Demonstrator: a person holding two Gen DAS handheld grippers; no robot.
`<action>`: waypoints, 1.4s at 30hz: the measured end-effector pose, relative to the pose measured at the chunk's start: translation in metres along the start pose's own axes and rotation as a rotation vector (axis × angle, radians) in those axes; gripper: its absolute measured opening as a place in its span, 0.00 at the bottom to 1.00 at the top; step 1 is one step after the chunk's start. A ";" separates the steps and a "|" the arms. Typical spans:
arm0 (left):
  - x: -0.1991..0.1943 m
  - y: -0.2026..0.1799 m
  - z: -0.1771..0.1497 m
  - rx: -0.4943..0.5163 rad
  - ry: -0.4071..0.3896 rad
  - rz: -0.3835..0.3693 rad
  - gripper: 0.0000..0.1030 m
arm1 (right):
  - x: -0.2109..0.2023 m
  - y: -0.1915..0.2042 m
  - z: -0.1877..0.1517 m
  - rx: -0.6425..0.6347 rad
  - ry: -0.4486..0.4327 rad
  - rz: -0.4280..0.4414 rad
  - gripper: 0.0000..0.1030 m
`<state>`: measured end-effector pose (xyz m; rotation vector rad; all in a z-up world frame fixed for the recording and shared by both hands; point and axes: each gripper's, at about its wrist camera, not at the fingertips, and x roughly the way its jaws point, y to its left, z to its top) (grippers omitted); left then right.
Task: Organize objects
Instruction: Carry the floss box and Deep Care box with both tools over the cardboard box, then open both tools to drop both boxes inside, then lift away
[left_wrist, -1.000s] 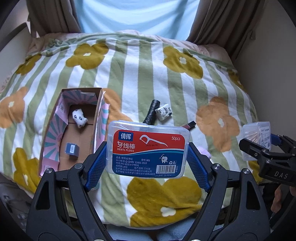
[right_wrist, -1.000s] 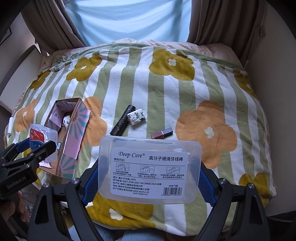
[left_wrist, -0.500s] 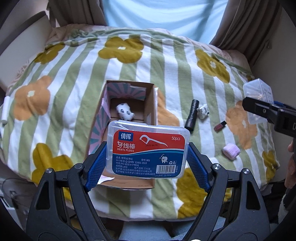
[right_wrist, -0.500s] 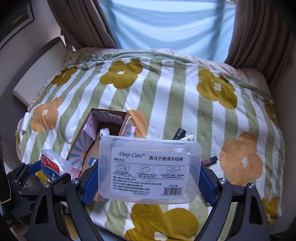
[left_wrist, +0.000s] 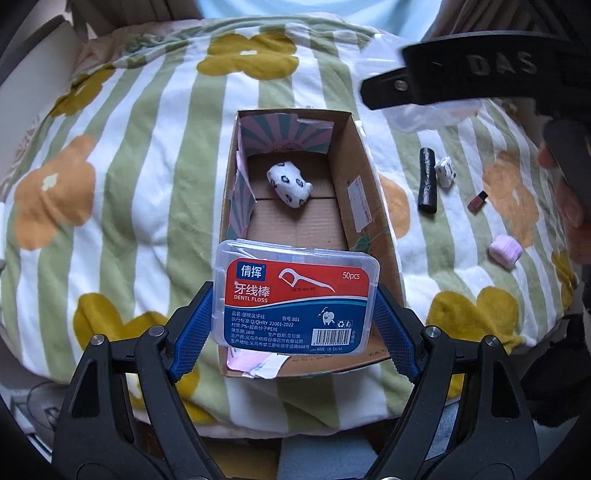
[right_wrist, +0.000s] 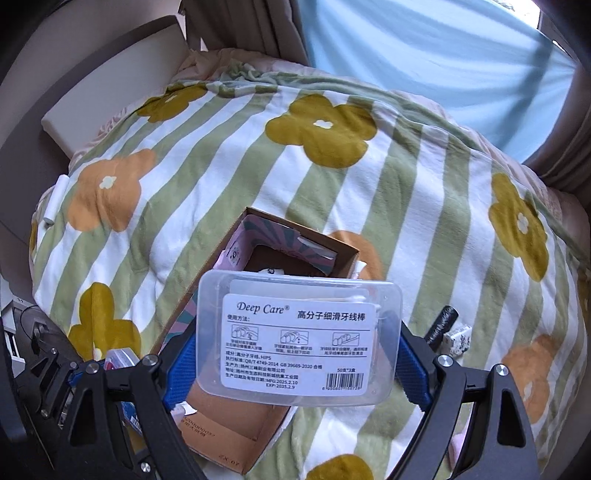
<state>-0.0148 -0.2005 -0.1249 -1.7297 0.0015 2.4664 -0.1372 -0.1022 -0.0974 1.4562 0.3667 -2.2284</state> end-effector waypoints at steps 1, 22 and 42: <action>0.006 -0.001 0.000 0.024 0.005 -0.004 0.78 | 0.012 0.002 0.004 -0.014 0.011 0.008 0.85; 0.094 -0.024 -0.005 0.233 0.078 -0.091 0.79 | 0.146 0.030 0.005 -0.238 0.116 0.185 0.85; 0.079 -0.027 -0.003 0.250 0.063 -0.140 1.00 | 0.138 0.028 0.001 -0.264 0.110 0.181 0.99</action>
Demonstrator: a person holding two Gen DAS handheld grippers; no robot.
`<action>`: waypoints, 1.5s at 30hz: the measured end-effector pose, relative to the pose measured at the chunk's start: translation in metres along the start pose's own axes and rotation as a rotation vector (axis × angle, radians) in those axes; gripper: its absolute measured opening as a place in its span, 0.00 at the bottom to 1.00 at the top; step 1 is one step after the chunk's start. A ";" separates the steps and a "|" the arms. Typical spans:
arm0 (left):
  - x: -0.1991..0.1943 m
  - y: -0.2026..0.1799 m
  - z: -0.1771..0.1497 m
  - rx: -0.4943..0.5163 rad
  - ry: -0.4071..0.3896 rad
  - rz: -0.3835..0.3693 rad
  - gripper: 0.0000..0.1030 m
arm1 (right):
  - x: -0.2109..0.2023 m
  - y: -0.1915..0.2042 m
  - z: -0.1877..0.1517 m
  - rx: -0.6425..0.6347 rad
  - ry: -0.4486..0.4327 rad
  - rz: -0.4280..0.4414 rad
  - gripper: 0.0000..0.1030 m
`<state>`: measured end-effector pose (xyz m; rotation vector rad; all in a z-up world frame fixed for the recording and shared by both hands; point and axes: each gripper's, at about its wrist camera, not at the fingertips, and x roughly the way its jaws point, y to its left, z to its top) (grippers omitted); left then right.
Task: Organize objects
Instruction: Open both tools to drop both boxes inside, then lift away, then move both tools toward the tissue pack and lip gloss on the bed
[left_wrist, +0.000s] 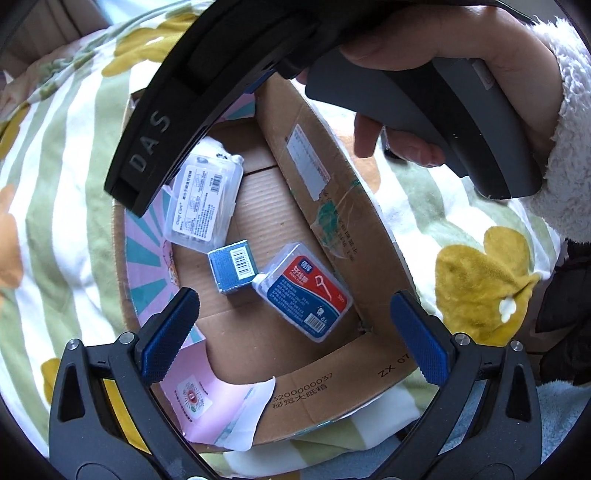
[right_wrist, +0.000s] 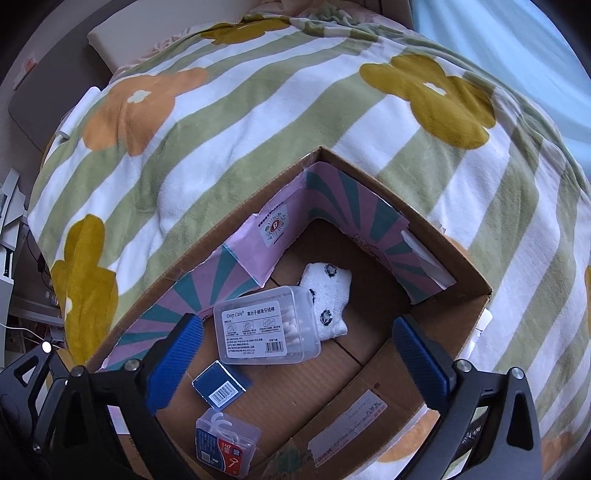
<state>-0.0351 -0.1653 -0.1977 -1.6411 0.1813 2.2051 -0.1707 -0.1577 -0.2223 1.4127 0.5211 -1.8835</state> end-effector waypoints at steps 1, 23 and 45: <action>-0.001 0.000 0.000 0.000 -0.001 0.002 1.00 | -0.001 0.000 0.000 0.002 -0.003 -0.004 0.99; -0.070 -0.011 -0.002 -0.057 -0.085 0.068 1.00 | -0.100 0.018 -0.019 0.041 -0.092 -0.048 0.99; -0.128 -0.075 0.011 -0.174 -0.194 0.108 1.00 | -0.245 -0.038 -0.160 0.332 -0.230 -0.217 0.99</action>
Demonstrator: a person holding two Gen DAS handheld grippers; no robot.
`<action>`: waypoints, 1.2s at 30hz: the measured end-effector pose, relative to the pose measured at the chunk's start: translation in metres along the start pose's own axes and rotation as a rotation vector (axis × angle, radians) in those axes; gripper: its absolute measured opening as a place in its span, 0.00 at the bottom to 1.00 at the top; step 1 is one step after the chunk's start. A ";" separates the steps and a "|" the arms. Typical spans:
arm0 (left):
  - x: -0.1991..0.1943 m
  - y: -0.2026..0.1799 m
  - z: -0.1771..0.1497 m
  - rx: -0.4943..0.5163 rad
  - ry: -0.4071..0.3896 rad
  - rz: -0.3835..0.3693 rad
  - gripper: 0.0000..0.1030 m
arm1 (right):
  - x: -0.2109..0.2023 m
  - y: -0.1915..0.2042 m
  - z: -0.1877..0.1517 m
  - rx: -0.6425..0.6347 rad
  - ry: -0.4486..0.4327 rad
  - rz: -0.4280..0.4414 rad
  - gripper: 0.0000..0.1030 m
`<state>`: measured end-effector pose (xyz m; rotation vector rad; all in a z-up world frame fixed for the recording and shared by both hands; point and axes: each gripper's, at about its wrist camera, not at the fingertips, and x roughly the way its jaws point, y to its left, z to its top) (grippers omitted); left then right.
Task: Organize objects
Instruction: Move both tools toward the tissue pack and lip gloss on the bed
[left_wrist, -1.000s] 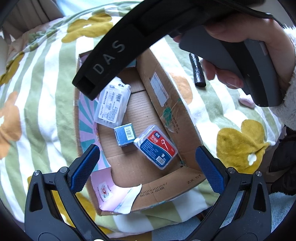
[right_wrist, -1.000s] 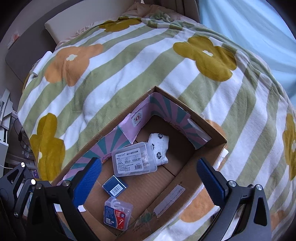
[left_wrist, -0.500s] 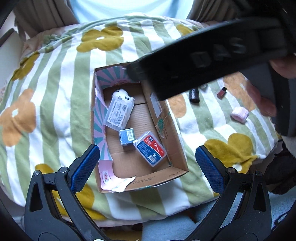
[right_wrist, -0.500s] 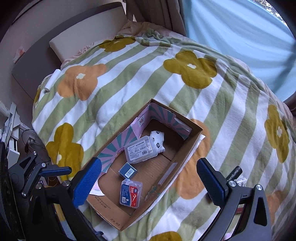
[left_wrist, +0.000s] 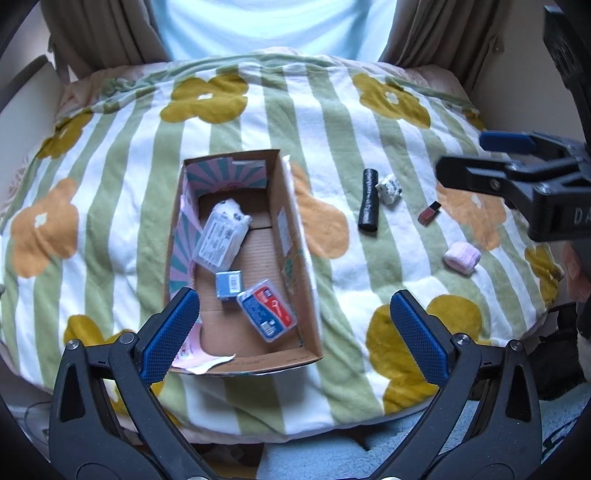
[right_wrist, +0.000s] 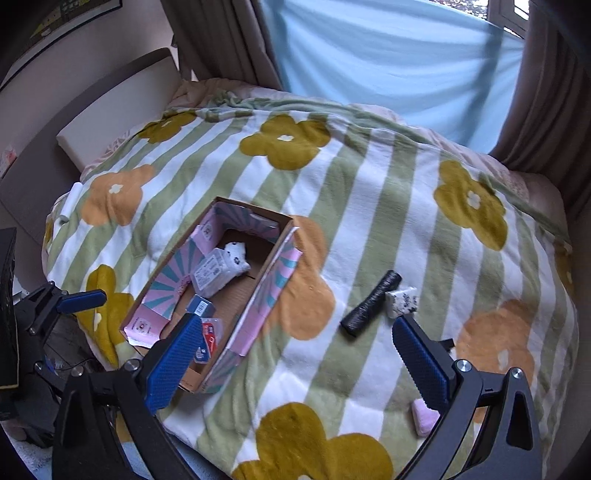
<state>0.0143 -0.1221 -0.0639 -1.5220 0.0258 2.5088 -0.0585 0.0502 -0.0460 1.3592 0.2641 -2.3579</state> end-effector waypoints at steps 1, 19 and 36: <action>-0.001 -0.007 0.002 0.004 -0.007 -0.004 1.00 | -0.005 -0.009 -0.006 0.015 -0.002 -0.013 0.99; 0.028 -0.112 0.045 0.117 -0.027 -0.011 1.00 | -0.030 -0.117 -0.062 0.108 -0.020 -0.105 0.99; 0.196 -0.205 0.111 0.447 -0.024 0.086 1.00 | 0.073 -0.215 -0.086 0.036 -0.036 -0.154 0.99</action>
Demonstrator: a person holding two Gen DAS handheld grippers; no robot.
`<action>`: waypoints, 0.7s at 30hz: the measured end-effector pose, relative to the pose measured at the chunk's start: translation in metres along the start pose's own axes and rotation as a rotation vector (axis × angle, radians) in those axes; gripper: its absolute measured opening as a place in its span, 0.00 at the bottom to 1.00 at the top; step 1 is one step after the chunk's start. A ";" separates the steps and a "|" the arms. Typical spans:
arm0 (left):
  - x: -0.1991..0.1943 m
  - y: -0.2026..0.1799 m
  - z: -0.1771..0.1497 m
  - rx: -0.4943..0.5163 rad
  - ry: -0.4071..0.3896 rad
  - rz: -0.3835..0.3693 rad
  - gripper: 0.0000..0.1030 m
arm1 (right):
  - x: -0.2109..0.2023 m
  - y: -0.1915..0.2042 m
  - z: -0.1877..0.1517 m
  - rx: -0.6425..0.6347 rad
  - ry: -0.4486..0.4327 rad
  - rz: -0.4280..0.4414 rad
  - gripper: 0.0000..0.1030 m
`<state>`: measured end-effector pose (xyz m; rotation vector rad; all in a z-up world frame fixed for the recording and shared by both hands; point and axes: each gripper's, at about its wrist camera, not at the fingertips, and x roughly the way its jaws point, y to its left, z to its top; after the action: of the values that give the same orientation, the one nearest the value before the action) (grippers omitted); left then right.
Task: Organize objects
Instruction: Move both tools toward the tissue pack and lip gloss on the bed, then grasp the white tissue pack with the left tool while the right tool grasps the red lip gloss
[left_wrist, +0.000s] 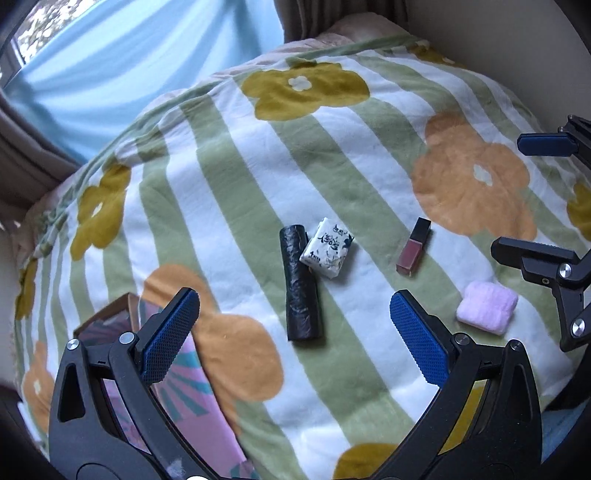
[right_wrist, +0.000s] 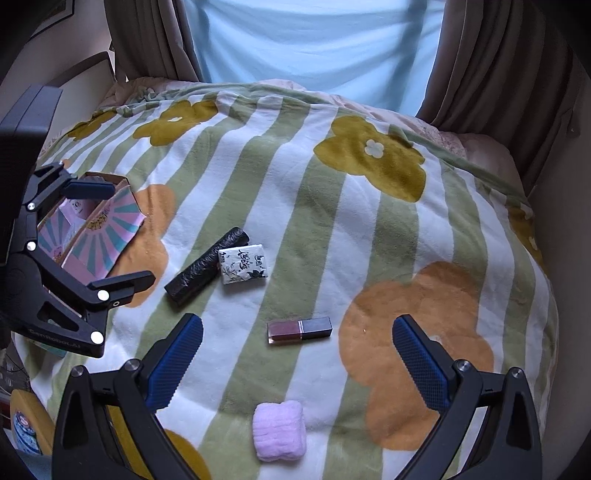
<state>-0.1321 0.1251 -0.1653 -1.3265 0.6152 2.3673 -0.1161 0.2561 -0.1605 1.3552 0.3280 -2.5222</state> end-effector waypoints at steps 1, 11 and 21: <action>0.011 -0.005 0.005 0.025 0.001 0.004 1.00 | 0.010 -0.003 -0.003 -0.003 0.000 0.001 0.99; 0.116 -0.042 0.025 0.204 0.072 0.017 0.93 | 0.096 -0.013 -0.029 -0.052 0.036 0.047 0.99; 0.161 -0.049 0.028 0.287 0.110 -0.011 0.77 | 0.148 -0.018 -0.043 -0.017 0.097 0.079 0.99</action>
<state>-0.2073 0.1969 -0.3004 -1.3305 0.9377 2.1098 -0.1677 0.2692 -0.3064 1.4573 0.3082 -2.3905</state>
